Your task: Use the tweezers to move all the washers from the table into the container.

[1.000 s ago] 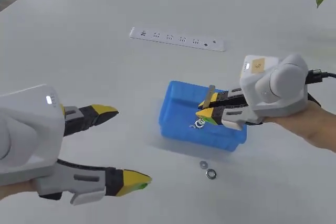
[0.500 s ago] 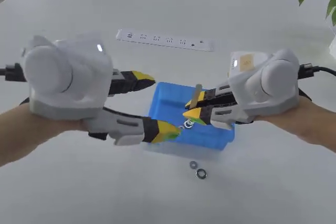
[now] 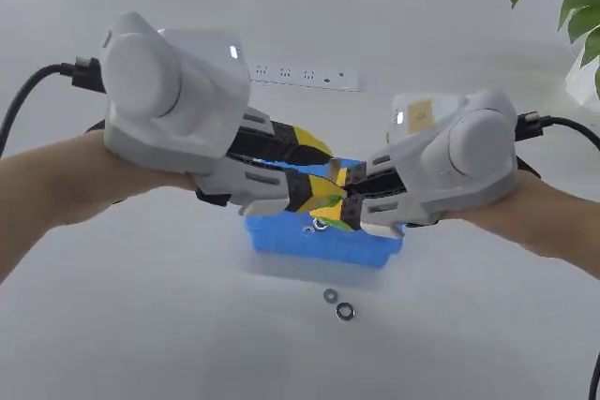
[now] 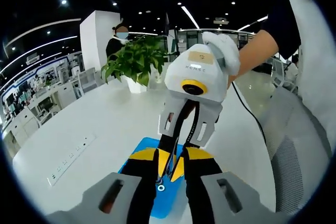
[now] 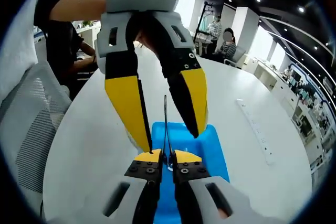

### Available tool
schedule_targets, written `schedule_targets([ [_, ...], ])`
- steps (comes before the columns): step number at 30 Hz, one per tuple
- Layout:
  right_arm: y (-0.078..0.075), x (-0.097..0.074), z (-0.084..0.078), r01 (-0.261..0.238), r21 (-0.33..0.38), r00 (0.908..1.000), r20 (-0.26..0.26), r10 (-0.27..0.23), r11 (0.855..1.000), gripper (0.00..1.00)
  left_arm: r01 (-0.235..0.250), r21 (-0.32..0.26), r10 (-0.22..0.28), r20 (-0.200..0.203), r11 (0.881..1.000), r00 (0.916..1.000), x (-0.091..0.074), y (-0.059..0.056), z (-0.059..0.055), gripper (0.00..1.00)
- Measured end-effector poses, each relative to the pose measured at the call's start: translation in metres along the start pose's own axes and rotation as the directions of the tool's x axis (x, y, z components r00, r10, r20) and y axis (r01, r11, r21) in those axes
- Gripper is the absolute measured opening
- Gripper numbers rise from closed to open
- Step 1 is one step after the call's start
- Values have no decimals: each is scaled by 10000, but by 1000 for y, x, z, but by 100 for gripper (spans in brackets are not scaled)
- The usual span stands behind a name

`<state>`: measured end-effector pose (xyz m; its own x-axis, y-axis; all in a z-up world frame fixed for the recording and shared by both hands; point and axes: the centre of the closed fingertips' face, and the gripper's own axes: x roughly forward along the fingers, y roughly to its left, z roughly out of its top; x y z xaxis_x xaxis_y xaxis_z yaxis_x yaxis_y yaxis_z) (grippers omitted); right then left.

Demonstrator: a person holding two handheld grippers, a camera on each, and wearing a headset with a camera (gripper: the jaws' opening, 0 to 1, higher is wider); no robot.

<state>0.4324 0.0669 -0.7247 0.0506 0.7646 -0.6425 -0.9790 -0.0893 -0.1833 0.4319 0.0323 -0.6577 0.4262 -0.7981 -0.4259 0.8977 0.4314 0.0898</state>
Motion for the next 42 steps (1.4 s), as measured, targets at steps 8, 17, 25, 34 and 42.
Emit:
schedule_targets([
  [8,2,-1,0,-106,-27,9999,-8,106,9999,8,573,638,-572,-40,9963,9984,-6,-11,5,7],
  [17,-2,-3,1,111,-139,9999,-29,-111,9998,9,387,1355,-397,52,9900,9992,-5,-9,8,5],
  [25,-6,-5,9,403,3,9991,135,-403,9992,16,145,1166,-185,326,9931,9993,-6,-3,13,5],
  [34,2,-11,11,174,828,9982,565,-222,9964,30,-43,968,4,407,9953,9992,-13,0,15,5],
  [42,5,-20,5,695,1507,9913,1005,-853,9861,45,-420,804,370,622,9959,9974,-24,4,20,5],
])
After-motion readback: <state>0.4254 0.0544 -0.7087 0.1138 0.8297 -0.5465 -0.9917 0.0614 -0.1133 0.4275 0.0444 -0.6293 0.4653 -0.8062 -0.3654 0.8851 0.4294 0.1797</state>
